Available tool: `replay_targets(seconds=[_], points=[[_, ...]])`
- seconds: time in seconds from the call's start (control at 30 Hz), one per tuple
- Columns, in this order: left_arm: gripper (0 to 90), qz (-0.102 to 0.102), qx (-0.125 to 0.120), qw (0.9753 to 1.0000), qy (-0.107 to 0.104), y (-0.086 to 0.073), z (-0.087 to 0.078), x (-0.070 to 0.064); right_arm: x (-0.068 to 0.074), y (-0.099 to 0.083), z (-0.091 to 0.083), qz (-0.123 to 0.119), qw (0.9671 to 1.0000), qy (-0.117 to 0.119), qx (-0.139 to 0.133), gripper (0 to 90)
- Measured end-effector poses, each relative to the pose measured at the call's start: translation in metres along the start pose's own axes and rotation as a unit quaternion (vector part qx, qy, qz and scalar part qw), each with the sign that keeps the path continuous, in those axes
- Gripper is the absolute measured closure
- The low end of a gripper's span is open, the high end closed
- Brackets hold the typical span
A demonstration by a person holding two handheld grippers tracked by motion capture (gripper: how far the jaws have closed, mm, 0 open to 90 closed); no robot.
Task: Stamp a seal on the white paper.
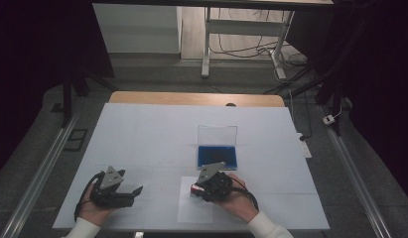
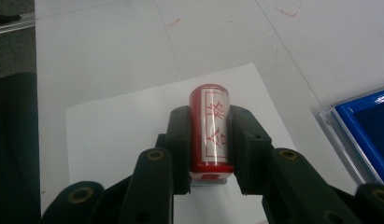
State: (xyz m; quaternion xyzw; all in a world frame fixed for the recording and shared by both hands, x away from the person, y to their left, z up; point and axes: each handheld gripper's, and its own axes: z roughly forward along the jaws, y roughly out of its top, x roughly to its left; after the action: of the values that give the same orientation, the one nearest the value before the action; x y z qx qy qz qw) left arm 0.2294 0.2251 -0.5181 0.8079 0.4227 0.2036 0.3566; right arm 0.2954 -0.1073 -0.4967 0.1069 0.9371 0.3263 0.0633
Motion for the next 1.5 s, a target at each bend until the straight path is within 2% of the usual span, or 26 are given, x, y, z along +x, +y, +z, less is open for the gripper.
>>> replay_targets(seconds=[0.27,0.43,0.73,1.5], points=[[15.9,-0.001,-0.001,1.0000,0.000,0.000,0.000,0.000,0.000,0.000,-0.001,-0.004,1.0000,0.000,-0.001,69.7],[15.9,-0.001,-0.001,1.0000,-0.001,-0.001,0.000,0.001,-0.002,0.001,-0.009,0.003,0.9996,0.006,-0.029,69.6],[15.9,0.001,0.000,1.0000,0.001,-0.001,0.000,0.000,-0.008,0.001,-0.024,0.016,0.9985,0.003,-0.053,69.6],[15.9,0.000,-0.002,1.0000,0.003,-0.001,0.000,0.001,-0.020,0.003,-0.064,0.031,0.9936,-0.036,-0.102,69.6]])
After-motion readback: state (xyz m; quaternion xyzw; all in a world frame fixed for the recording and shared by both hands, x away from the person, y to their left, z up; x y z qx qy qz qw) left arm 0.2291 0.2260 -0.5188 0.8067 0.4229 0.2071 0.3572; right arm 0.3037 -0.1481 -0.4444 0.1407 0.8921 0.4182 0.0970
